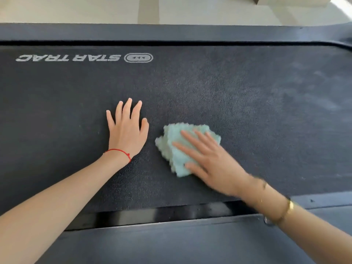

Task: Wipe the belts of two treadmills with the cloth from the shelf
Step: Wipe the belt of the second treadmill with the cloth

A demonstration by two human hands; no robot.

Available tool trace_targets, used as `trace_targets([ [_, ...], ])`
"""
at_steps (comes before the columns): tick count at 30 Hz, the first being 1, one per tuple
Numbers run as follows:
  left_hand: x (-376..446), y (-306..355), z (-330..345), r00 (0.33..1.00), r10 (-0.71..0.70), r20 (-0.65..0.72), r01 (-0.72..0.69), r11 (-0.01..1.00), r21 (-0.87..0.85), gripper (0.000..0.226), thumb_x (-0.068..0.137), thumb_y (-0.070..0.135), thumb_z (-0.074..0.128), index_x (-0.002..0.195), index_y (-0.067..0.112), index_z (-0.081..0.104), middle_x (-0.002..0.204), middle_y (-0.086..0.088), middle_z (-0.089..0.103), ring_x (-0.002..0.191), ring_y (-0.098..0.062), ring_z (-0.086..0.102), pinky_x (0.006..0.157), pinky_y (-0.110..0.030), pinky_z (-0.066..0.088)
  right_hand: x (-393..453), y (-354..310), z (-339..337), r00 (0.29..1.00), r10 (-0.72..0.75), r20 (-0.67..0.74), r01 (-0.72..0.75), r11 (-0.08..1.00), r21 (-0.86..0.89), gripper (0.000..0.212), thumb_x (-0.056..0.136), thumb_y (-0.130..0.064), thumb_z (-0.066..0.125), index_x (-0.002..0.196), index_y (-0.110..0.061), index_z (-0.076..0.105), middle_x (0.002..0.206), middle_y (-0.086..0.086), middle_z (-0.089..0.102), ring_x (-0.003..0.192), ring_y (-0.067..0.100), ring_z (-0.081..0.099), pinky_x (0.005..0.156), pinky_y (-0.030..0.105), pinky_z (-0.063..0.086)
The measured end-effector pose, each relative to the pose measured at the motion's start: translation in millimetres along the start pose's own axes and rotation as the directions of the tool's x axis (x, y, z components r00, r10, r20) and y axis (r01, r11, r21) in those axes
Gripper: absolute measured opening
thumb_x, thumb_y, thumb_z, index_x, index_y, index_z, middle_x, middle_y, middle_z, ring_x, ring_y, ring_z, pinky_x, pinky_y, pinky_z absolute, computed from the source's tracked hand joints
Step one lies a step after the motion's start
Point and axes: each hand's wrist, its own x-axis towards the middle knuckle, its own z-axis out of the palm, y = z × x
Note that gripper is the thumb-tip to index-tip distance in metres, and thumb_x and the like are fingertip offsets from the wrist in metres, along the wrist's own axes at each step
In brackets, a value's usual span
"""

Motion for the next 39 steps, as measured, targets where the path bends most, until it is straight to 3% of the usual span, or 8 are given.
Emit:
trace_targets([
  [3,-0.2,2.1,1.1,1.000,-0.011,-0.010,0.011,1.000,-0.015,0.054,0.101,0.032,0.037,0.153,0.019,0.031,0.162,-0.009,0.024,0.151,-0.030,0.013,0.120,-0.060,0.006,-41.1,-32.0,0.4,0.985,-0.155,0.074,0.153,0.988,0.035,0.053,0.105,-0.049,0.029,0.154,-0.039,0.012,0.164,-0.008,-0.001,0.151,0.019,-0.005,0.123,0.040,-0.002],
  [6,-0.7,2.4,0.0,1.000,-0.012,-0.007,0.012,1.000,-0.009,0.054,0.101,0.033,0.035,0.154,0.019,0.030,0.162,-0.008,0.023,0.151,-0.029,0.012,0.120,-0.060,0.006,-43.4,-18.8,-0.6,0.987,-0.149,0.059,0.146,0.988,0.048,0.053,0.105,-0.049,0.029,0.154,-0.038,0.014,0.164,-0.008,0.002,0.151,0.017,0.000,0.123,0.037,0.000],
  [9,-1.6,3.3,-1.4,1.000,-0.011,0.004,0.011,1.000,-0.006,0.055,0.102,0.034,0.034,0.154,0.019,0.029,0.163,-0.008,0.021,0.152,-0.029,0.010,0.121,-0.059,0.004,-6.1,30.7,1.2,0.995,0.082,-0.051,-0.081,0.996,0.029,0.054,0.102,-0.050,0.028,0.153,-0.032,0.027,0.163,0.001,0.016,0.150,0.026,0.014,0.123,0.038,0.002],
  [13,-1.7,4.2,-2.6,1.000,-0.019,0.021,0.019,1.000,0.006,0.055,0.102,0.035,0.031,0.155,0.020,0.026,0.163,-0.007,0.019,0.152,-0.027,0.008,0.121,-0.058,0.003,34.6,69.3,-2.0,0.881,0.450,-0.144,-0.445,0.893,0.072,0.064,0.094,-0.059,0.015,0.152,-0.035,0.027,0.162,0.002,0.018,0.150,0.031,0.012,0.121,0.042,0.002],
  [21,-2.8,2.5,-0.9,1.000,-0.005,-0.004,0.005,1.000,0.001,0.055,0.102,0.033,0.034,0.154,0.018,0.029,0.162,-0.009,0.023,0.151,-0.030,0.012,0.120,-0.059,0.005,-31.5,-9.8,1.9,0.999,-0.046,-0.027,0.048,0.995,0.085,0.052,0.104,-0.047,0.033,0.153,-0.038,0.020,0.164,-0.009,0.009,0.151,0.017,0.004,0.123,0.038,0.002],
  [24,-5.7,4.7,-1.4,1.000,-0.005,0.009,0.005,1.000,0.012,0.055,0.102,0.033,0.034,0.155,0.018,0.027,0.163,-0.009,0.022,0.151,-0.030,0.011,0.121,-0.059,0.006,-13.3,25.5,0.4,0.999,0.008,-0.051,-0.003,0.996,0.093,0.051,0.103,-0.047,0.032,0.152,-0.035,0.027,0.163,-0.006,0.015,0.151,0.019,0.011,0.123,0.043,0.009],
  [30,-22.1,9.7,-4.0,0.999,0.027,0.043,-0.028,0.999,0.017,0.057,0.101,0.034,0.034,0.156,0.017,0.025,0.163,-0.009,0.020,0.151,-0.032,0.010,0.120,-0.061,0.005,51.2,71.0,-2.4,0.868,0.464,-0.178,-0.450,0.886,0.115,0.050,0.103,-0.045,0.033,0.152,-0.032,0.030,0.162,0.003,0.019,0.150,0.029,0.011,0.121,0.040,0.001],
  [39,-12.9,29.1,-3.2,0.990,0.102,0.096,-0.102,0.995,-0.009,0.057,0.101,0.032,0.035,0.156,0.018,0.024,0.164,-0.008,0.018,0.152,-0.032,0.008,0.119,-0.063,0.003,-45.6,-17.1,-7.0,0.990,0.143,-0.002,-0.142,0.987,0.075,0.051,0.105,-0.048,0.028,0.154,-0.040,0.016,0.164,-0.011,0.004,0.151,0.014,-0.001,0.123,0.035,-0.001],
])
